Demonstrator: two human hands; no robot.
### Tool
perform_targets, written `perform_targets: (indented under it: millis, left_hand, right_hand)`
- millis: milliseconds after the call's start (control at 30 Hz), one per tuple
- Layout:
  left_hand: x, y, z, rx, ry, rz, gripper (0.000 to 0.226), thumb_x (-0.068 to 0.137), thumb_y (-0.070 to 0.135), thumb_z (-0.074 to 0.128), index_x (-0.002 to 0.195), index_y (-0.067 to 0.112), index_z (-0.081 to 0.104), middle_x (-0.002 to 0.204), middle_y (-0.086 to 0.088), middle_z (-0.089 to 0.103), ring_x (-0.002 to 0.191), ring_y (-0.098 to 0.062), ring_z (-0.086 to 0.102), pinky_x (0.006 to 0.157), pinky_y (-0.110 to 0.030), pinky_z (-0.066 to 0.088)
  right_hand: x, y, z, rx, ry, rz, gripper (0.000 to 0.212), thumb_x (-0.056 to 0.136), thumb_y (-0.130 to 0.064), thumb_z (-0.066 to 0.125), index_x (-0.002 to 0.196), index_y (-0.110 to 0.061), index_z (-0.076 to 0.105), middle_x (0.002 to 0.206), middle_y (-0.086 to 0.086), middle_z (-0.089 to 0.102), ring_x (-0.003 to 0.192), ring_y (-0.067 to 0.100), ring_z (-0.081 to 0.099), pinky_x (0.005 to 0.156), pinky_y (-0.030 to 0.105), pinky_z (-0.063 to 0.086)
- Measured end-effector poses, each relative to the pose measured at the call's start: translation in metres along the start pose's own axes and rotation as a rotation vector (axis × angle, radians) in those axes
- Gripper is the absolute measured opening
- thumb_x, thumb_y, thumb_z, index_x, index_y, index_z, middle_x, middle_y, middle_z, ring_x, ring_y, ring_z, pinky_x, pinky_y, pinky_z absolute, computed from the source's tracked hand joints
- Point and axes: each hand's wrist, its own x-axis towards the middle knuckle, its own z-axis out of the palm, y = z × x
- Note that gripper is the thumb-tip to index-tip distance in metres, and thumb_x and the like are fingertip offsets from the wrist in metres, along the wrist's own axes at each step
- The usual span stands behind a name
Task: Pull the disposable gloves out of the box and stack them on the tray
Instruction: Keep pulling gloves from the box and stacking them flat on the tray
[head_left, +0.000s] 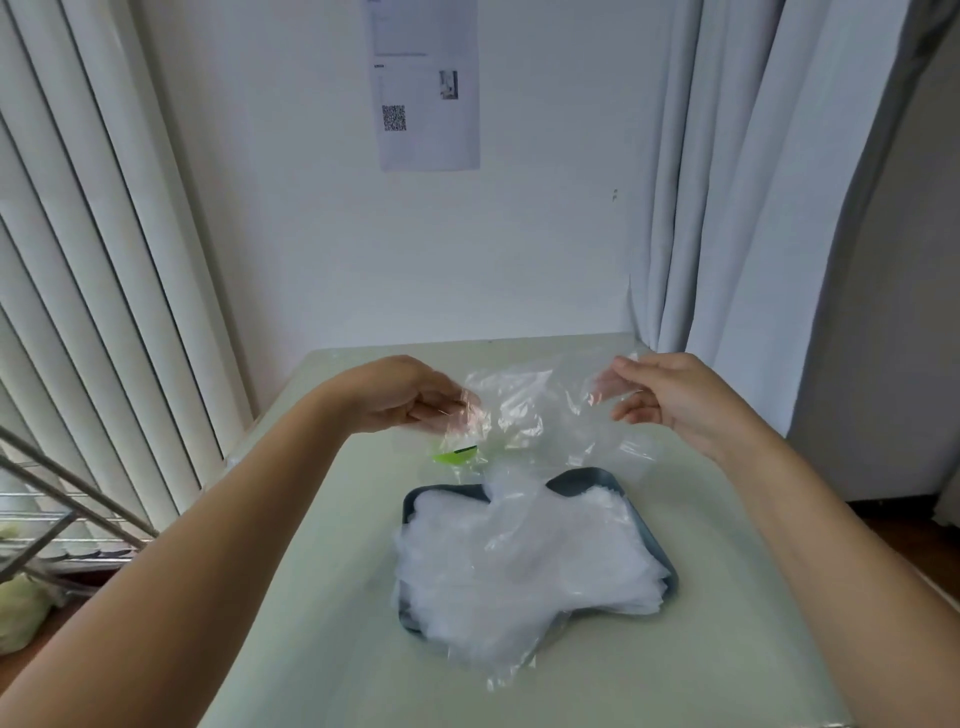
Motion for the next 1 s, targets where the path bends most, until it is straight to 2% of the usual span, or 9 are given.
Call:
perform_targets:
  millis: [100,200,300,367,433,500,567,733,1000]
  left_hand:
    - [0.001,-0.009,0.000,0.101,0.049,0.040,0.017,0.093,0.013,0.059,0.090,0.013,0.076,0.097,-0.009,0.075,0.092,-0.017,0.070,0.086,-0.024,0.055]
    - [0.003,-0.013,-0.001,0.130,0.182,0.174,0.010,0.086,0.008,0.068,0.089,0.015,0.075,0.089,-0.001,0.076,0.088,-0.009,0.071,0.088,-0.023,0.054]
    - [-0.002,-0.013,0.003,0.261,0.402,0.323,0.005,0.084,0.018,0.073,0.083,0.023,0.075,0.073,0.017,0.071,0.068,0.011,0.061,0.068,-0.004,0.043]
    - [-0.012,-0.018,0.012,0.353,0.524,0.431,0.005,0.085,0.024,0.072,0.080,0.023,0.073,0.063,0.022,0.065,0.059,0.010,0.055,0.058,-0.002,0.037]
    - [-0.018,-0.032,0.020,0.437,0.565,0.574,0.008,0.084,0.019,0.074,0.078,0.025,0.072,0.070,0.026,0.067,0.072,0.009,0.061,0.068,-0.003,0.039]
    - [-0.019,-0.052,0.029,0.596,0.587,0.717,0.005,0.082,0.014,0.076,0.080,0.019,0.074,0.083,0.014,0.071,0.085,0.000,0.062,0.075,-0.010,0.044]
    - [-0.015,-0.076,0.038,0.751,0.576,0.831,0.004,0.080,0.013,0.074,0.083,0.013,0.075,0.089,0.002,0.073,0.087,-0.006,0.061,0.077,-0.017,0.046]
    - [-0.017,-0.127,0.061,0.890,0.462,0.909,0.023,0.083,0.020,0.056,0.083,0.015,0.078,0.091,0.004,0.075,0.096,-0.012,0.062,0.083,-0.021,0.048]
    - [-0.023,-0.147,0.073,1.043,0.303,0.797,0.022,0.067,0.012,0.068,0.081,0.023,0.079,0.097,0.008,0.075,0.095,-0.022,0.071,0.060,-0.025,0.057]
  right_hand:
    - [0.002,0.007,0.000,-0.001,-0.031,-0.028,0.017,0.095,-0.008,0.056,0.103,0.001,0.067,0.091,0.015,0.073,0.075,0.017,0.072,0.059,0.017,0.053]
    - [0.003,0.010,0.004,0.033,-0.032,-0.100,0.016,0.090,0.000,0.060,0.104,0.002,0.067,0.096,0.016,0.072,0.084,0.018,0.072,0.069,0.018,0.056]
    - [-0.001,0.011,0.007,0.040,0.013,-0.238,0.017,0.084,0.000,0.067,0.100,0.003,0.070,0.096,0.008,0.073,0.087,0.012,0.070,0.079,0.017,0.055]
    - [-0.007,0.016,0.007,0.009,0.015,-0.298,0.013,0.080,0.003,0.070,0.092,-0.002,0.072,0.098,0.001,0.074,0.091,0.008,0.069,0.081,0.014,0.052]
    - [-0.016,0.027,0.005,-0.042,0.012,-0.311,0.012,0.075,0.006,0.072,0.083,-0.004,0.071,0.099,-0.002,0.073,0.092,0.005,0.069,0.081,0.012,0.050]
    - [-0.024,0.040,0.002,-0.055,0.008,-0.303,0.011,0.071,0.006,0.074,0.078,-0.001,0.070,0.100,-0.004,0.073,0.092,0.004,0.069,0.079,0.011,0.050]
    - [-0.032,0.057,-0.001,-0.047,0.007,-0.297,0.012,0.070,0.008,0.075,0.075,-0.001,0.069,0.101,-0.005,0.073,0.094,0.005,0.069,0.079,0.011,0.049]
    - [-0.050,0.110,-0.008,-0.112,-0.071,-0.169,0.021,0.067,0.008,0.078,0.065,-0.012,0.072,0.103,-0.010,0.073,0.099,0.006,0.068,0.085,0.015,0.049]
    - [-0.067,0.129,-0.010,-0.416,-0.150,-0.057,0.021,0.070,-0.004,0.081,0.062,-0.022,0.073,0.111,-0.017,0.068,0.097,0.004,0.066,0.094,0.029,0.050]
